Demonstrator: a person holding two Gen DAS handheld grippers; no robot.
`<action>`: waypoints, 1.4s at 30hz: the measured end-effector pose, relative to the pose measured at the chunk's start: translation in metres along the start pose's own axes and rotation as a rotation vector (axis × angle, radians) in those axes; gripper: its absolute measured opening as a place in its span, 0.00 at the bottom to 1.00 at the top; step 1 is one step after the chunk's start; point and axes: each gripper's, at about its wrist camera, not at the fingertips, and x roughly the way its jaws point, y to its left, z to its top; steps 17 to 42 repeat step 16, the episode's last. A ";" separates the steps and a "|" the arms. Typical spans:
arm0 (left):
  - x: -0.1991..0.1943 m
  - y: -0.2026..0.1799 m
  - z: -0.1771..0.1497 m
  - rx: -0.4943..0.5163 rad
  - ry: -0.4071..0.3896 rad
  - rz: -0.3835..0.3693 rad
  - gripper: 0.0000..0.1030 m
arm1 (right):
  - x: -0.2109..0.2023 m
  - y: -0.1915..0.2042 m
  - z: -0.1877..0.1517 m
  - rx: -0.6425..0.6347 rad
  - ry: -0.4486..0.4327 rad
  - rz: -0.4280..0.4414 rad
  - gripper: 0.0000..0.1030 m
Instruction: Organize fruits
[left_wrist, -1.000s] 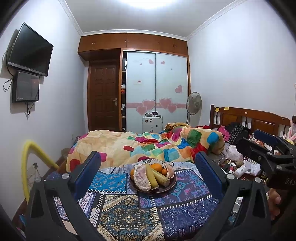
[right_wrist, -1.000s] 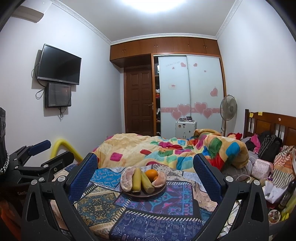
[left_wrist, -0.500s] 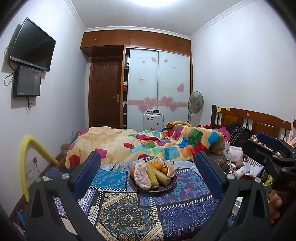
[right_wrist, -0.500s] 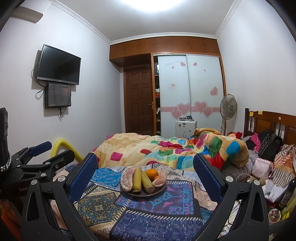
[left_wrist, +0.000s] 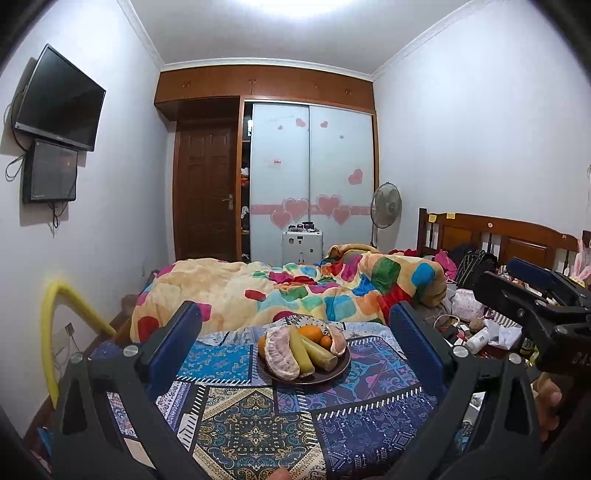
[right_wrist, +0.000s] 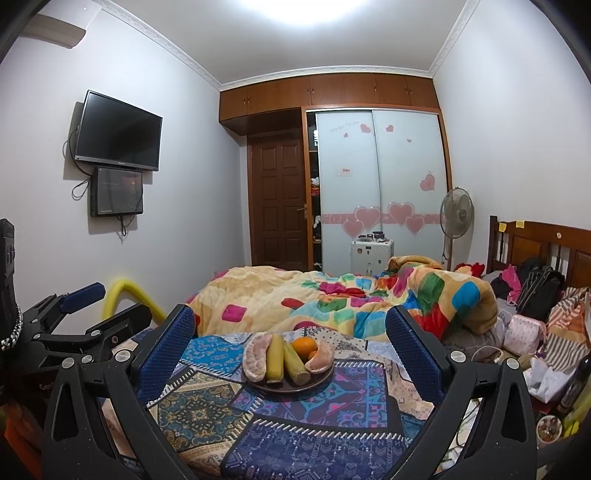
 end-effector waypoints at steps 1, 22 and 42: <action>-0.001 -0.001 0.000 0.002 0.000 -0.004 1.00 | 0.000 0.000 0.000 0.000 0.000 0.000 1.00; -0.002 -0.002 0.002 0.001 -0.005 -0.014 1.00 | -0.001 -0.001 0.001 0.001 -0.001 0.002 1.00; -0.002 -0.002 0.002 0.001 -0.005 -0.014 1.00 | -0.001 -0.001 0.001 0.001 -0.001 0.002 1.00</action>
